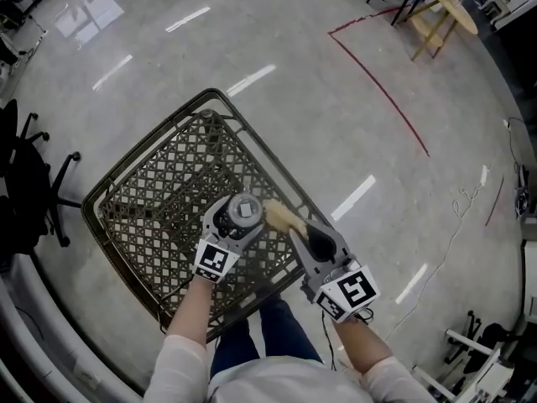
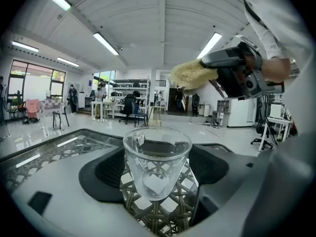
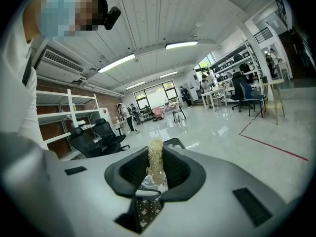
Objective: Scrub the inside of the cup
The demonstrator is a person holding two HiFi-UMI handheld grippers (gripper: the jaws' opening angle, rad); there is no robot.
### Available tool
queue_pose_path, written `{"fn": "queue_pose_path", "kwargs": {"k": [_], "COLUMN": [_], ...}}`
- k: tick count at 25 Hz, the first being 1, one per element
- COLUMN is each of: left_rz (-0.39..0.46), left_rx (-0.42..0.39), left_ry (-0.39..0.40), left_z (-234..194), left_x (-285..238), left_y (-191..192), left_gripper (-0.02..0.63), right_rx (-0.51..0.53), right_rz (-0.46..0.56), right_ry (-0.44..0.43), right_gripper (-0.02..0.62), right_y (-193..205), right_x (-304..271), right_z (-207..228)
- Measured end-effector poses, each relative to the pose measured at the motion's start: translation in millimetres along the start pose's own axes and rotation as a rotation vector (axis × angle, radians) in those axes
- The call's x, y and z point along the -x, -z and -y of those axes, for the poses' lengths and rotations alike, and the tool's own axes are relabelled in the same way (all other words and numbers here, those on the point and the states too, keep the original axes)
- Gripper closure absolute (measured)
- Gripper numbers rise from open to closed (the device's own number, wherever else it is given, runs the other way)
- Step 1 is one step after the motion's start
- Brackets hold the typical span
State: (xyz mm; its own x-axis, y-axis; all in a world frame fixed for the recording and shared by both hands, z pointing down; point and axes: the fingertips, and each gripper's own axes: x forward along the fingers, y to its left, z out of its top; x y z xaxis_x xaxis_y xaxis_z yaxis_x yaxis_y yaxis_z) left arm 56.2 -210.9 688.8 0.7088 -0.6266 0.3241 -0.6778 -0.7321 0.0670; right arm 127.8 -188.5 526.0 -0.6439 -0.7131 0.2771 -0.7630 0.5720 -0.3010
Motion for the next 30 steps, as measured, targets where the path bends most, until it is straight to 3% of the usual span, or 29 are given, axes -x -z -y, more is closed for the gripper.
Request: {"fn": "queue_pose_path", "kwargs": {"k": [14,30], "left_rz": [-0.003,-0.011], "left_rx": [-0.032,-0.014], "left_ry": [-0.025,-0.017], "left_z": [-4,-5], "left_x": [-26,-30], "left_y": [9,7], "left_gripper": [0.222,0.222], "right_rx": [-0.017,-0.012], "right_rz": [-0.036,-0.040], "right_ry": [0.011,0.017], "right_gripper": [0.506,0.506], "right_y": [21,21], "right_x": [-1,2], "right_z": [16,16]}}
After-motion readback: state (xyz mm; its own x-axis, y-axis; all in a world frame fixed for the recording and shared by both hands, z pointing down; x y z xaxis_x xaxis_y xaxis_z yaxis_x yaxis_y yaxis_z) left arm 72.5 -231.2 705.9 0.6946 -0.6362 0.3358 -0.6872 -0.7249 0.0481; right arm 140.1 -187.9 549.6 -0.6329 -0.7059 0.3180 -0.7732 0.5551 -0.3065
